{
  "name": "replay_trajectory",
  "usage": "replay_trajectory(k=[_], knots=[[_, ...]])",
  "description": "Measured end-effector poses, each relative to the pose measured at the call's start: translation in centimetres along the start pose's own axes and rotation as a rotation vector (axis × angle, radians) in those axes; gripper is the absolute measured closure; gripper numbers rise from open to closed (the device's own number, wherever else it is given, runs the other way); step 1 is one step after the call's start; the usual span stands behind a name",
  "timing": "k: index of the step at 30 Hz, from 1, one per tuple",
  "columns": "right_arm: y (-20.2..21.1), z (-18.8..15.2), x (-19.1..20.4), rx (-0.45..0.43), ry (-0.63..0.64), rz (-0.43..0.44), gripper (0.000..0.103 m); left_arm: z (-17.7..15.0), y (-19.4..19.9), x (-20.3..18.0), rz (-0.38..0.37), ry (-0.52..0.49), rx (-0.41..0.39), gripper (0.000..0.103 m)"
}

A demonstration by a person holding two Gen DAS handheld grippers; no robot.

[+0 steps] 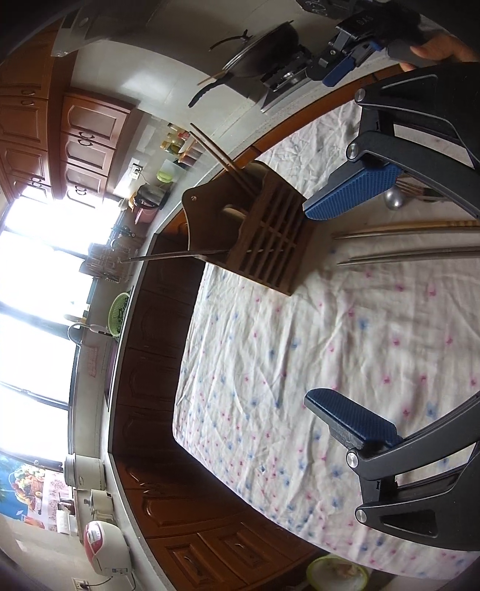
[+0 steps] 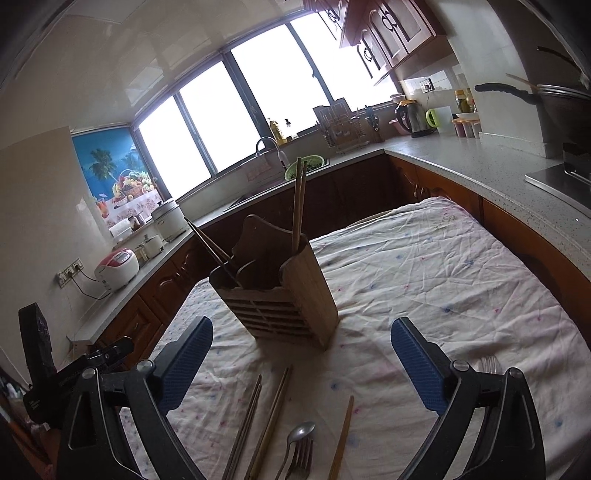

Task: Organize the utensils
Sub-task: 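Move both tools back over the utensils on the cloth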

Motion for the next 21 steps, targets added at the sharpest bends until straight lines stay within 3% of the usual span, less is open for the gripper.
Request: replay_trajectory(k=[21], knots=[[3.8, -5.5, -1.5, 0.095, 0.020, -0.071, 0.005, -5.4, 1.9, 0.8, 0.030, -0.023, 0.120, 0.008]])
Point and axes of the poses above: each gripper's, at about its wrist camera, not at the fingertips, and y roughly against the way its jaws point, x to its left, z to its top, the point moved 10 cm from there along -y, roughly the way its jaws point, and after that the axes turned 14 degrees about -x, right-handed, at the moved point
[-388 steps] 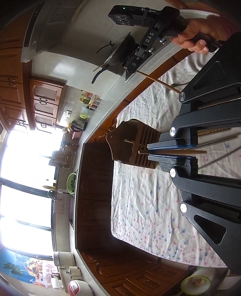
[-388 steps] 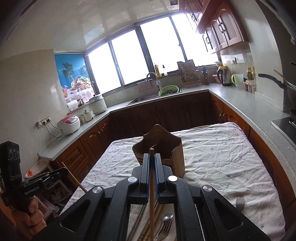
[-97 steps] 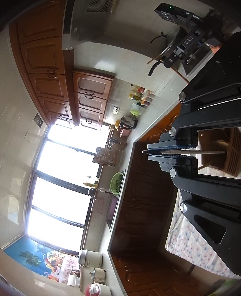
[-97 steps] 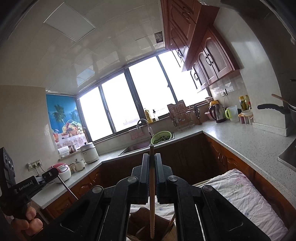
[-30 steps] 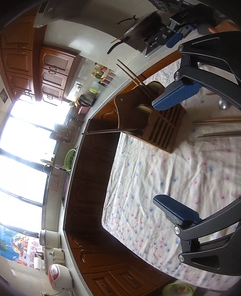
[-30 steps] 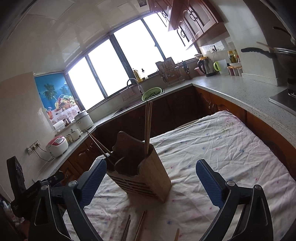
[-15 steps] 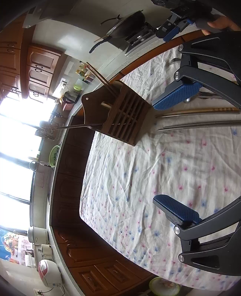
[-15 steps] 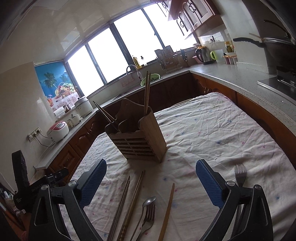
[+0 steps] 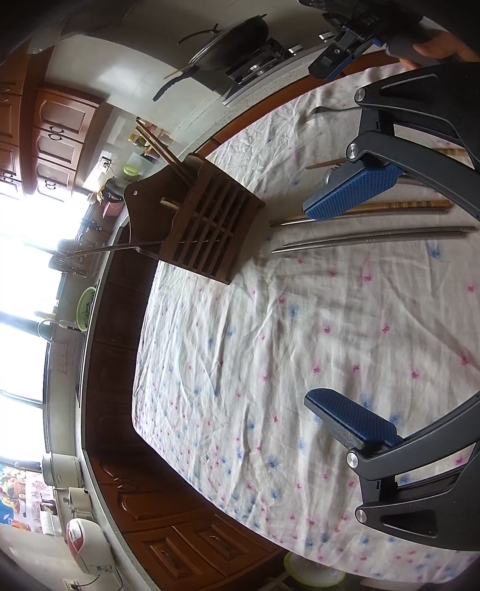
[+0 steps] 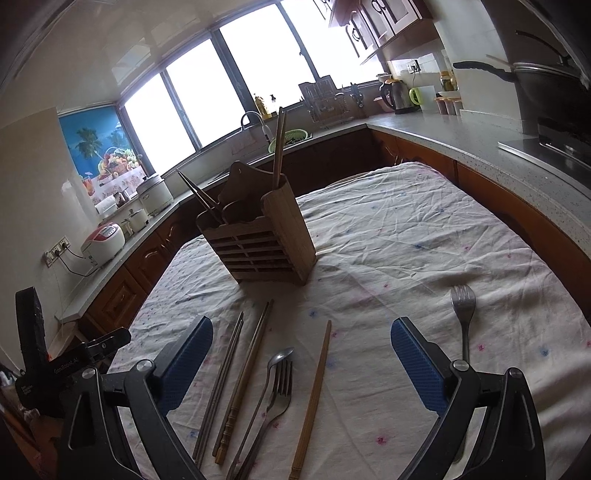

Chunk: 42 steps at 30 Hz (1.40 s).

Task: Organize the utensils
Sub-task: 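Move both tools back over the utensils on the cloth, then close the left tool on a thin metal chopstick while the right tool grasps a wooden chopstick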

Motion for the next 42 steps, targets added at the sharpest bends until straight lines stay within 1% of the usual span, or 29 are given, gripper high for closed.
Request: replay_trajectory(k=[7, 10, 19, 20, 21, 22, 24, 26, 29, 30, 31, 32, 33, 35, 39, 42], knots=[[-0.7, -1.5, -0.4, 0.040, 0.010, -0.028, 0.005, -0.8, -0.8, -0.4, 0.011, -0.032, 0.039, 0.008], [-1.3, -2.0, -0.8, 0.060, 0.030, -0.051, 0.005, -1.3, -1.7, -0.7, 0.011, -0.048, 0.066, 0.008], [-3.3, -3.5, -1.9, 0.131, 0.033, -0.072, 0.006, -2.1, -4.6, -1.9, -0.003, -0.097, 0.139, 0.008], [-3.5, -3.6, -2.0, 0.137, 0.034, -0.072, 0.010, -2.1, -4.9, -2.0, -0.004, -0.102, 0.143, 0.008], [-3.8, -3.7, -2.0, 0.143, 0.037, -0.071, 0.018, -2.1, -5.3, -2.1, -0.003, -0.107, 0.145, 0.008], [-4.0, -3.8, -2.0, 0.150, 0.039, -0.070, 0.022, -2.1, -5.7, -2.2, -0.001, -0.114, 0.148, 0.009], [-4.7, -4.2, -2.1, 0.175, 0.036, -0.065, 0.037, -2.2, -6.6, -2.5, -0.007, -0.126, 0.161, 0.014], [-5.4, -4.7, -2.1, 0.200, 0.026, -0.056, 0.047, -2.2, -7.6, -3.0, -0.025, -0.135, 0.181, 0.025], [-6.5, -5.3, -2.2, 0.231, 0.027, -0.056, 0.063, -2.3, -9.0, -3.9, -0.045, -0.150, 0.203, 0.034], [-6.8, -5.4, -2.2, 0.239, 0.026, -0.055, 0.065, -2.2, -9.5, -4.2, -0.047, -0.154, 0.208, 0.036], [-7.0, -5.5, -2.2, 0.246, 0.027, -0.056, 0.065, -2.2, -9.9, -4.4, -0.050, -0.159, 0.213, 0.042], [-7.3, -5.6, -2.3, 0.253, 0.029, -0.056, 0.068, -2.2, -10.4, -4.7, -0.055, -0.166, 0.221, 0.048], [-7.5, -5.6, -2.2, 0.257, 0.032, -0.054, 0.070, -2.2, -10.9, -5.0, -0.059, -0.172, 0.228, 0.050], [-7.9, -5.7, -2.3, 0.266, 0.036, -0.056, 0.070, -2.1, -11.8, -5.5, -0.063, -0.186, 0.239, 0.054], [-8.6, -5.9, -2.7, 0.280, 0.033, -0.062, 0.071, -2.3, -13.6, -6.5, -0.073, -0.209, 0.270, 0.056], [-9.0, -6.1, -2.8, 0.288, 0.036, -0.064, 0.071, -3.0, -14.8, -7.0, -0.070, -0.236, 0.302, 0.066]])
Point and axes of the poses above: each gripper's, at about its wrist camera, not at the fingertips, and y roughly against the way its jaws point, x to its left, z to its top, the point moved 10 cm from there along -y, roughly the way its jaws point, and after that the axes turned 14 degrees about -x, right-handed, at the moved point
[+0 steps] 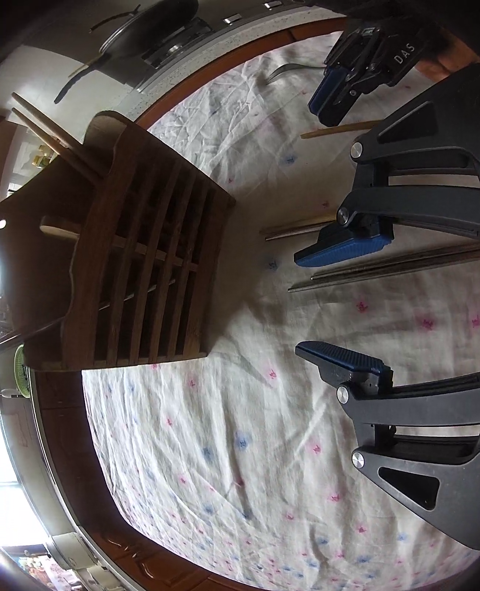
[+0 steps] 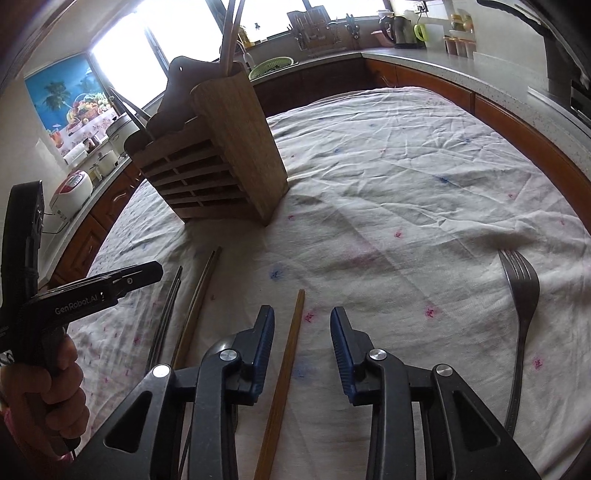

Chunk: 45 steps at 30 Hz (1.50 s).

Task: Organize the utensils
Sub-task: 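Close the left tool on a thin metal chopstick while the right tool grasps a wooden chopstick, then lift both chopsticks and carry them above the wooden holder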

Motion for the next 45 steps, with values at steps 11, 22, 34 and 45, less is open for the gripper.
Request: replay_trajectory(k=[11, 22, 34, 45], knots=[[-1.3, -0.1, 0.2, 0.018, 0.070, -0.032, 0.077, -0.5, -1.5, -1.0, 0.012, -0.090, 0.007, 0.097], [-0.4, -0.2, 0.7, 0.011, 0.102, -0.023, 0.099, -2.9, 2.9, 1.4, -0.026, -0.030, -0.012, 0.100], [-0.7, -1.4, 1.1, 0.076, 0.126, -0.011, 0.093, -4.8, 3.7, 2.8, -0.014, -0.021, 0.019, 0.088], [-0.5, -1.1, 1.2, 0.052, 0.147, -0.025, 0.097, -4.6, 4.6, 2.4, 0.022, -0.091, -0.010, 0.099]])
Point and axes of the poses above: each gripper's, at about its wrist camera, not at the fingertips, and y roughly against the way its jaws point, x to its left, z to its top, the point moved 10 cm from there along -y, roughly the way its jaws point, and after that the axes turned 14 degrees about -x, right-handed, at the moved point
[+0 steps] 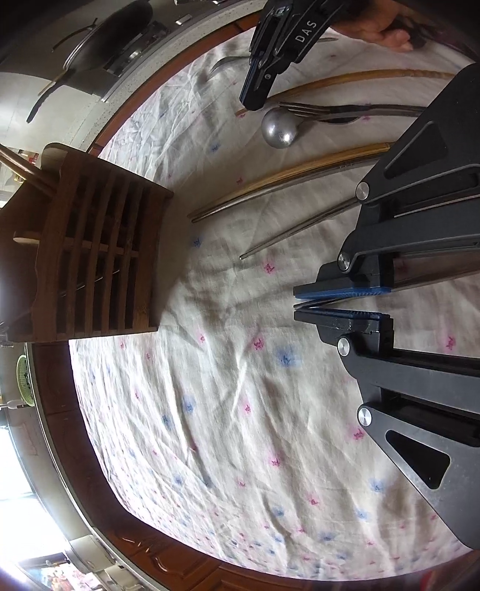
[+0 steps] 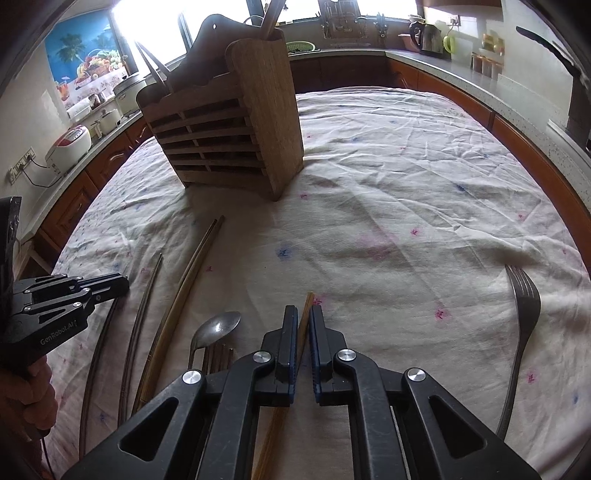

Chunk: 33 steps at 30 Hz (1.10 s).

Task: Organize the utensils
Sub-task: 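Lift both chopsticks and carry them above the wooden holder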

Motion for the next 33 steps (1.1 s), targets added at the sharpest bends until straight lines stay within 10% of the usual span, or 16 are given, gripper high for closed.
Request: replay_trajectory(k=[33], knots=[[17.0, 11.1, 6.0, -0.442, -0.045, 0.222, 0.099, 6.2, 20.6, 2.1, -0.072, 0.182, -0.423, 0.100]])
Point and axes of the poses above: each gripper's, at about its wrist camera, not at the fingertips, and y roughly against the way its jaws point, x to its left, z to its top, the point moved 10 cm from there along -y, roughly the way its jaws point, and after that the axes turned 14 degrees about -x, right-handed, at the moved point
